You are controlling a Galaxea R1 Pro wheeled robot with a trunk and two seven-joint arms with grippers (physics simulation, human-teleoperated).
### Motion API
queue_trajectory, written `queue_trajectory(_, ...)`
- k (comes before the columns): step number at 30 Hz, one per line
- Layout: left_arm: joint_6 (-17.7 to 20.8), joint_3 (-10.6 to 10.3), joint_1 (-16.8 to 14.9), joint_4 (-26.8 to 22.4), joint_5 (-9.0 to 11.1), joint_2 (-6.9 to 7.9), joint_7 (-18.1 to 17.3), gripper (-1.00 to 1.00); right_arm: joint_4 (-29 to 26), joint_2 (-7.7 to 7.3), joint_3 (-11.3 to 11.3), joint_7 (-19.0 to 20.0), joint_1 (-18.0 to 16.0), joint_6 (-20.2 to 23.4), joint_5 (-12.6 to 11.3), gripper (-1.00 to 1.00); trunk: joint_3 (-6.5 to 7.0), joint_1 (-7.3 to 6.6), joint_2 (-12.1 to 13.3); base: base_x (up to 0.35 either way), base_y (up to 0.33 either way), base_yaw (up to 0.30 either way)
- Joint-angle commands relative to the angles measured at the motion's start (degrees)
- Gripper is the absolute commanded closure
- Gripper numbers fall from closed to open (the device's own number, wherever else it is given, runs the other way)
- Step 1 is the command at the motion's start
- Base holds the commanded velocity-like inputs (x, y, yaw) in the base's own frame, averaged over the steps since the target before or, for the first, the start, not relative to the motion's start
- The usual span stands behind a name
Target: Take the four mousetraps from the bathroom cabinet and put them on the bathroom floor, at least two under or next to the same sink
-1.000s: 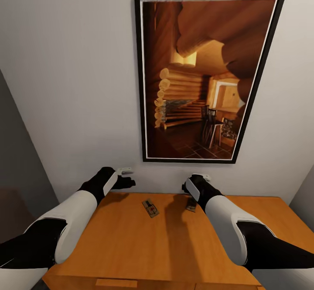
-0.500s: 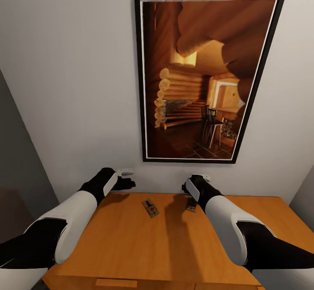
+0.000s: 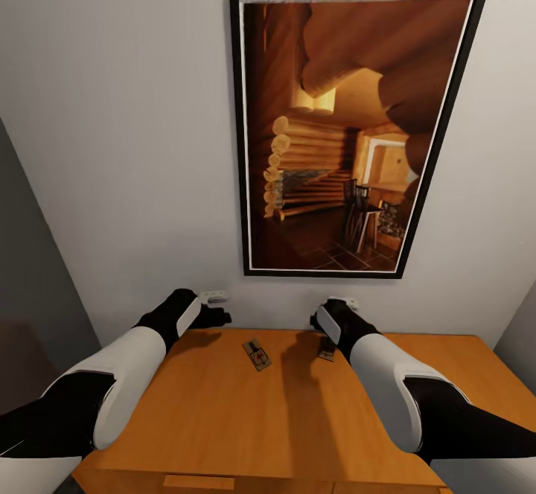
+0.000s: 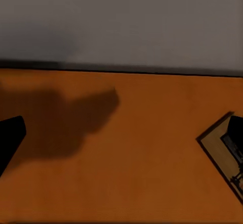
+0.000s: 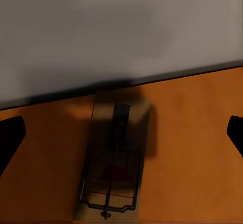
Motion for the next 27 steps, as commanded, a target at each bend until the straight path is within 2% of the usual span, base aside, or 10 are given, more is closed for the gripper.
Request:
queue_trajectory(1,0.23,-0.38,-0.03,0.09,0.35,0.03,0.03,-1.00,0.28,0.03,-0.15,-0.38,-0.04,-0.10,-0.48,-1.00,-0.14,0.04,-0.14,0.000,0.000,0.000)
queue_trajectory(11,-0.02,-0.38,0.00,1.96,0.34,-0.03,0.03,-1.00,4.57,0.03,-0.15,-0.30,-0.03,-4.15,-0.23,-1.00,-0.14,0.04,-0.14,0.000,0.000,0.000)
queue_trajectory(27,-0.35,-0.35,0.02,2.63,0.42,-0.52,-0.04,-1.00,5.36,0.03,-0.15,-0.29,-0.03,-4.99,-0.09,-1.00,-0.14,0.04,-0.14,0.000,0.000,0.000)
